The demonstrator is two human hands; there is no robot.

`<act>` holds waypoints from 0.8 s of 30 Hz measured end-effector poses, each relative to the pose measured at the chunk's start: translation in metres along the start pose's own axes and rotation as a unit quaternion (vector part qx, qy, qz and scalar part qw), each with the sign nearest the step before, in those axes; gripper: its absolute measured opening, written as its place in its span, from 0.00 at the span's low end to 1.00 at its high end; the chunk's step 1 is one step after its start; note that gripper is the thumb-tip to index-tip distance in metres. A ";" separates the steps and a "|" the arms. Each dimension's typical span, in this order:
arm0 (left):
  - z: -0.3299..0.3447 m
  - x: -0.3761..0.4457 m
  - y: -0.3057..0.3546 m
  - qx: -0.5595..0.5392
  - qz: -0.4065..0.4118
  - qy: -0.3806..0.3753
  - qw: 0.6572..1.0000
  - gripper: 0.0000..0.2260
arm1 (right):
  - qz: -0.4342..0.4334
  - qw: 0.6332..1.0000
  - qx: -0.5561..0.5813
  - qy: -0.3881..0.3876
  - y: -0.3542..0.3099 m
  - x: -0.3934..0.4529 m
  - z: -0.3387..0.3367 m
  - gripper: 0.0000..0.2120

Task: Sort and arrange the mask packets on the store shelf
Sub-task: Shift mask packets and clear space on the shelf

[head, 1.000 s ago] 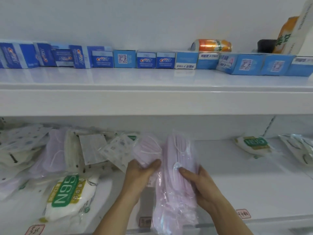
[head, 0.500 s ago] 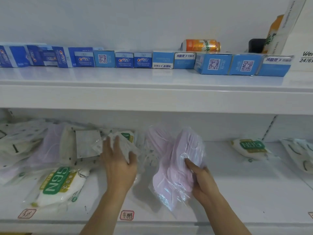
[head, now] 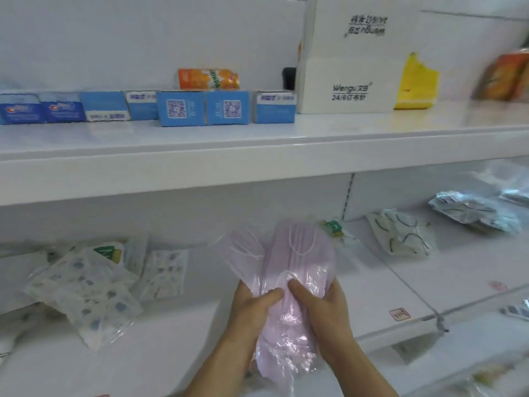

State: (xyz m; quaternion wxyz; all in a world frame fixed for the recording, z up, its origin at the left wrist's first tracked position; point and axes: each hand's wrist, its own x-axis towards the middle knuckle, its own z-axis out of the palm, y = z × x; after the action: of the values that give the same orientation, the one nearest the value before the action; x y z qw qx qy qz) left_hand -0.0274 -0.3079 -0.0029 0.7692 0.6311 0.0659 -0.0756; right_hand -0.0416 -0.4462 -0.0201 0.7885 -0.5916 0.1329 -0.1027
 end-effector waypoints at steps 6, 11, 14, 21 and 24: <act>0.106 -0.001 -0.013 0.007 0.001 -0.102 0.995 0.15 | -0.052 0.978 -0.014 0.201 -0.037 -0.010 -0.090 0.32; 0.185 0.006 -0.024 0.014 -0.022 -0.183 0.983 0.12 | -0.089 0.954 -0.008 0.287 -0.061 -0.016 -0.156 0.26; 0.224 0.008 -0.036 0.004 -0.024 -0.200 0.980 0.10 | -0.080 0.944 -0.036 0.319 -0.063 -0.015 -0.189 0.18; 0.302 0.011 -0.054 0.031 -0.029 -0.318 0.947 0.18 | -0.094 0.912 0.004 0.399 -0.084 -0.005 -0.252 0.04; 0.340 0.019 -0.071 0.044 -0.033 -0.323 0.945 0.20 | -0.113 0.905 0.032 0.409 -0.088 0.010 -0.282 0.10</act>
State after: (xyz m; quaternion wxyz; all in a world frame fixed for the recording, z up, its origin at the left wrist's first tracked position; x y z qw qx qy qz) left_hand -0.0210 -0.6555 -0.0083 0.7178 0.6034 -0.1687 -0.3037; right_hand -0.1258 -0.7290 -0.0113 0.6668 -0.4832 0.3723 -0.4282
